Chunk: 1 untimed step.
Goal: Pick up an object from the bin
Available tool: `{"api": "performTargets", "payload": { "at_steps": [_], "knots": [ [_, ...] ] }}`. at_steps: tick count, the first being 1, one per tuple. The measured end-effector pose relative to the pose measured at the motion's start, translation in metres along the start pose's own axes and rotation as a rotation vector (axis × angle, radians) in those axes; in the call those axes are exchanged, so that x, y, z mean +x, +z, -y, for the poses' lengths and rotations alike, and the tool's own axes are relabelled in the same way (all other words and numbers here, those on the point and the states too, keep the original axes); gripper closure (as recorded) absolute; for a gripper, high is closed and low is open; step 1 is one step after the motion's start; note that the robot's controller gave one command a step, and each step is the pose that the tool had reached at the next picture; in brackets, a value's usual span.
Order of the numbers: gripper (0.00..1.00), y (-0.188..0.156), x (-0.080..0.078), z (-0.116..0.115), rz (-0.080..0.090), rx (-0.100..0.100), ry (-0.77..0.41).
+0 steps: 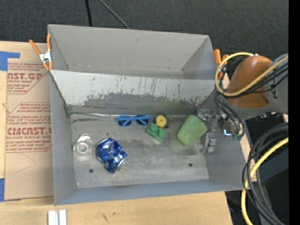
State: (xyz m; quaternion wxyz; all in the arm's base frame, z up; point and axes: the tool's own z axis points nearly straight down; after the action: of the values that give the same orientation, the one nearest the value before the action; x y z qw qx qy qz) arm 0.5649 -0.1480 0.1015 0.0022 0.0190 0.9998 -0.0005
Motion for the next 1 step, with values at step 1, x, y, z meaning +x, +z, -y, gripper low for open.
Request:
{"api": "performTargets", "payload": {
  "at_steps": [1],
  "knots": [
    [0.00,0.0016,-0.0122,-0.0124,0.000,-0.002,-0.416]
  ]
}}
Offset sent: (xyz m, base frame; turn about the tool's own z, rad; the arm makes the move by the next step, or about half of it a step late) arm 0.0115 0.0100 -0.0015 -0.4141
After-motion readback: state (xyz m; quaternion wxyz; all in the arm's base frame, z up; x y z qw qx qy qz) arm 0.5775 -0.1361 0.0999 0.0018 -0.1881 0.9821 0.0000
